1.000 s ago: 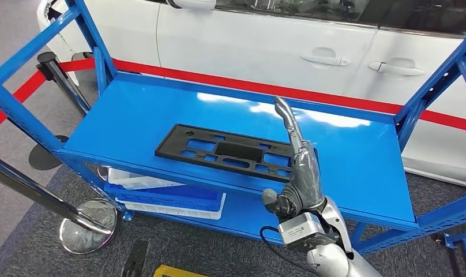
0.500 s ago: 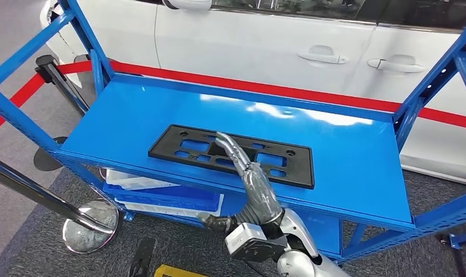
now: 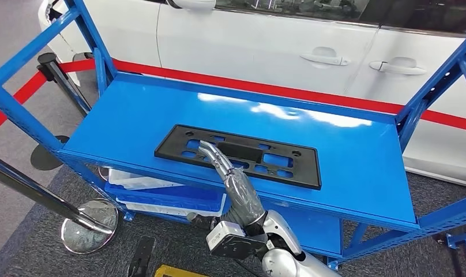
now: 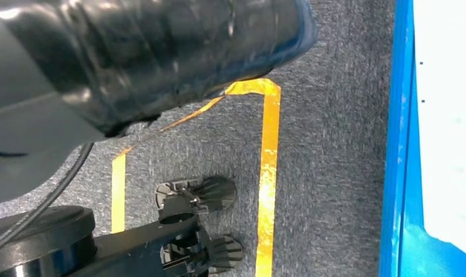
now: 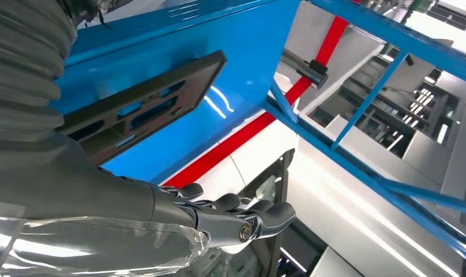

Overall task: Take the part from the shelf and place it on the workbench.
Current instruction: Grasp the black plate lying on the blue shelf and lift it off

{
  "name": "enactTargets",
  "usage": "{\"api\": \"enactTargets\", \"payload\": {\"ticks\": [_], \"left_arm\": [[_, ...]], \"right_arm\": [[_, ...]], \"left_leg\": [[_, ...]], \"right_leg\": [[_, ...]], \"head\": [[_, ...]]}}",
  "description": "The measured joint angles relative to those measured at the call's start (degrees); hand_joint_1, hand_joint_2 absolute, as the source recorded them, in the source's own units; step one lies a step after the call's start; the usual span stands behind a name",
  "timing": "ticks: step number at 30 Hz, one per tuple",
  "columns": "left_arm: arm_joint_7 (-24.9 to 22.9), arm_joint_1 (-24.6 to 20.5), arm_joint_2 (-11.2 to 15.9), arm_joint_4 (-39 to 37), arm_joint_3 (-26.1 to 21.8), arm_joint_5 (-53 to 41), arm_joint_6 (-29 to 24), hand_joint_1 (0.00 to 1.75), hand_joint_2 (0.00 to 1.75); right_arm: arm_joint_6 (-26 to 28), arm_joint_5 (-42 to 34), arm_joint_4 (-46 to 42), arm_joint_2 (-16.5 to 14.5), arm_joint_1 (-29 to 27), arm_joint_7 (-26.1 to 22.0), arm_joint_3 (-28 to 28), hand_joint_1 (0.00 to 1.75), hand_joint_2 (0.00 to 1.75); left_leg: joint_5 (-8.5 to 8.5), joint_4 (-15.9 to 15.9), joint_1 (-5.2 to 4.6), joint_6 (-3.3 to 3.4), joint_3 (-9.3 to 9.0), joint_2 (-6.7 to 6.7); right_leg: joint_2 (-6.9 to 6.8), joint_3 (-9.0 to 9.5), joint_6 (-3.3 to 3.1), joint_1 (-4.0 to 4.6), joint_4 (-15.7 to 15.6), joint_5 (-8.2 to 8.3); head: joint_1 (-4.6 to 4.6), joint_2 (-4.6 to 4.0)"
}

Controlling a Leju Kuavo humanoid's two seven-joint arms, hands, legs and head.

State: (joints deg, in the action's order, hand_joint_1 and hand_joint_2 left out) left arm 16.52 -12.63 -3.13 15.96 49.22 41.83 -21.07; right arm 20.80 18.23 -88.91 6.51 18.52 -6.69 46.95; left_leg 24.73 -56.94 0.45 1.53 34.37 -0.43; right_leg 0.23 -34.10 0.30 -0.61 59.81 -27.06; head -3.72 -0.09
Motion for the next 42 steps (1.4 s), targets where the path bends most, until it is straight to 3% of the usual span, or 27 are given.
{"api": "enactTargets", "payload": {"ticks": [3,4,5,6,8,10,15,18,20,21,22,23,25,26,30,32,34,35,36,37,39,40,42], "left_arm": [[0.01,-0.07,-0.1,0.0,0.01,0.0,0.0,0.0,0.0],[0.0,-0.04,-0.12,0.0,0.02,0.0,0.0,0.0,0.0],[0.0,-0.01,-0.13,0.0,0.02,0.0,0.0,0.0,0.0],[-0.01,0.02,-0.13,0.0,0.03,-0.01,0.02,0.0,0.0],[-0.04,0.03,-0.15,0.0,0.15,-0.15,0.16,0.0,0.0],[-0.18,-0.05,-0.2,0.0,0.36,-0.47,0.4,0.0,0.0],[-0.57,-0.27,-0.29,0.0,0.77,-1.25,0.93,0.0,0.0],[-0.7,-0.41,-0.3,0.0,0.93,-1.6,1.14,0.0,0.0],[-0.99,-0.31,-0.31,0.0,1.05,-1.66,1.19,0.0,0.0],[-1.25,-0.26,-0.31,0.0,1.13,-1.69,1.22,0.0,0.0],[-1.54,-0.23,-0.31,0.0,1.19,-1.72,1.27,0.0,0.0],[-1.81,-0.24,-0.31,0.0,1.22,-1.73,1.3,0.0,0.0],[-2.12,-0.37,-0.31,0.0,1.25,-1.75,1.33,0.0,0.0],[-2.19,-0.41,-0.31,0.0,1.25,-1.75,1.33,0.0,0.0],[-2.34,-0.1,-0.33,0.0,1.26,-1.74,1.33,0.0,0.0],[-2.36,-0.06,-0.4,0.0,1.26,-1.74,1.33,0.0,0.0],[-2.38,-0.05,-0.43,0.0,1.26,-1.73,1.33,0.0,0.0],[-2.39,-0.02,-0.43,0.0,1.26,-1.72,1.33,0.0,0.0],[-2.4,0.02,-0.43,0.0,1.27,-1.72,1.34,0.0,0.0],[-2.4,0.08,-0.43,0.0,1.27,-1.71,1.34,0.0,0.0],[-2.4,0.19,-0.45,0.0,1.27,-1.7,1.38,0.0,0.0],[-2.4,0.23,-0.45,0.0,1.26,-1.7,1.42,0.0,0.0],[-2.41,0.28,-0.46,0.0,1.26,-1.69,1.49,0.0,0.0]], "right_arm": [[0.07,0.04,0.6,0.0,0.16,-0.02,0.17,0.0,1.75],[0.07,0.04,0.86,0.0,0.14,-0.02,0.25,0.0,1.75],[0.08,-0.01,1.14,0.0,0.12,-0.02,0.34,0.0,1.75],[0.11,-0.15,1.43,0.0,0.13,-0.02,0.43,0.0,1.75],[0.36,-0.82,2.1,0.0,0.33,-0.2,0.57,0.0,1.75],[0.86,-1.87,3.33,-0.13,0.88,-0.93,0.66,0.0,1.75],[2.19,-3.72,8.73,-1.29,2.41,-4.19,0.71,0.0,1.75],[3.01,-3.49,12.95,-2.41,3.83,-5.5,0.8,0.0,1.75],[4.02,-2.0,16.06,-3.18,4.56,-5.47,1.1,0.0,1.75],[4.92,-0.53,17.84,-3.64,5.06,-5.0,1.41,0.0,1.75],[6.12,1.4,19.91,-4.25,5.8,-4.29,1.8,0.0,1.75],[7.6,3.69,22.41,-5.08,6.86,-3.51,2.26,0.0,1.75],[10.32,7.63,27.69,-7.12,9.38,-2.55,2.93,0.0,1.75],[11.35,8.99,30.16,-8.13,10.52,-2.32,3.14,0.0,1.75],[13.02,11.41,36.44,-10.36,12.35,-1.5,3.41,0.0,1.75],[13.41,12.34,38.72,-10.8,13.11,-0.71,3.56,0.0,1.75],[13.7,13.47,41.21,-11.33,14.11,0.42,3.69,0.0,1.75],[13.8,14.11,42.45,-11.59,14.47,1.01,3.72,0.0,1.75],[13.89,14.79,43.62,-11.85,14.73,1.6,3.75,0.0,1.75],[13.98,15.51,44.76,-12.09,14.97,2.19,3.81,0.0,1.75],[14.22,17.07,46.78,-12.6,15.64,3.32,4.05,0.0,1.75],[14.5,18.09,47.98,-12.97,16.19,4.04,4.25,0.0,1.75],[15.35,20.08,50.3,-13.75,17.15,5.41,4.53,0.0,1.75]], "left_leg": [[-0.08,0.28,0.01,0.63,-0.15,0.12],[-0.02,0.22,-0.06,0.72,-0.14,0.13],[0.06,0.12,-0.11,0.78,-0.15,0.14],[0.17,-0.02,-0.13,0.79,-0.16,0.11],[0.49,-0.44,-0.13,0.65,-0.19,0.02],[0.81,-0.99,-0.34,0.19,0.09,-0.03],[1.58,-2.32,-0.29,-1.23,0.89,0.04],[5.99,-11.29,-0.03,-2.25,5.21,0.11],[7.34,-16.64,0.08,-2.55,8.06,0.11],[6.49,-16.46,0.09,-2.56,8.14,0.11],[4.78,-14.11,0.1,-2.46,7.13,0.11],[2.66,-10.12,0.09,-2.25,5.26,0.11],[0.25,-2.99,-0.12,-1.64,1.88,0.06],[-0.07,-1.19,-0.26,-1.33,1.05,0.02],[-0.43,-0.03,-0.23,-0.23,0.6,-0.24],[-0.73,0.49,0.0,0.27,0.37,-0.16],[-0.69,0.44,-0.1,0.49,0.42,-0.04],[-0.64,0.36,-0.13,0.54,0.43,-0.01],[-0.55,0.26,-0.14,0.57,0.42,-0.02],[-0.42,0.07,-0.14,0.55,0.4,-0.06],[0.03,-0.54,-0.25,0.26,0.46,-0.17],[0.25,-0.87,-0.33,0.0,0.58,-0.19],[0.48,-1.28,-0.44,-0.58,0.84,-0.15]], "right_leg": [[-0.04,-4.48,0.23,0.04,9.6,-4.94],[-0.04,-6.14,0.25,0.05,12.92,-6.0],[-0.04,-7.04,0.23,0.05,14.55,-5.99],[-0.04,-6.9,0.16,0.06,14.0,-4.9],[-0.06,-3.9,-0.17,0.07,7.29,-0.95],[-0.04,-1.09,-0.61,0.19,1.06,1.15],[0.13,-0.38,-1.69,0.16,-0.71,1.61],[-0.01,-0.28,-2.25,-0.03,-0.88,1.74],[-0.04,-0.29,-2.32,0.01,-0.85,1.72],[-0.02,-0.29,-2.32,0.02,-0.85,1.71],[0.02,-0.28,-2.32,0.03,-0.84,1.71],[0.08,-0.27,-2.32,0.03,-0.84,1.71],[0.25,-0.35,-2.09,0.19,-0.83,1.74],[0.3,-0.4,-1.84,0.25,-0.88,1.76],[0.01,-0.5,-0.59,0.32,-0.71,1.28],[-0.14,-2.56,-0.23,0.35,3.62,-1.44],[-0.16,-6.29,-0.2,0.28,11.29,-4.86],[-0.16,-7.66,-0.22,0.27,13.99,-5.45],[-0.16,-8.14,-0.28,0.26,14.82,-4.97],[-0.16,-7.44,-0.38,0.23,13.16,-3.37],[-0.18,-3.94,-0.73,0.29,5.76,0.44],[-0.15,-2.41,-0.94,0.31,2.55,1.52],[-0.01,-1.26,-1.27,0.54,0.13,1.56]], "head": [[0.32,0.0],[0.35,0.0],[0.35,0.0],[0.36,0.0],[0.38,0.0],[0.34,0.0],[0.19,0.0],[-0.12,-0.01],[-0.11,-0.01],[-0.12,-0.01],[-0.12,-0.01],[-0.13,-0.01],[-0.1,-0.01],[-0.09,-0.01],[0.0,-0.01],[0.16,-0.01],[0.26,-0.01],[0.27,-0.01],[0.29,-0.01],[0.31,-0.01],[0.32,0.0],[0.27,0.0],[0.21,0.0]]}}
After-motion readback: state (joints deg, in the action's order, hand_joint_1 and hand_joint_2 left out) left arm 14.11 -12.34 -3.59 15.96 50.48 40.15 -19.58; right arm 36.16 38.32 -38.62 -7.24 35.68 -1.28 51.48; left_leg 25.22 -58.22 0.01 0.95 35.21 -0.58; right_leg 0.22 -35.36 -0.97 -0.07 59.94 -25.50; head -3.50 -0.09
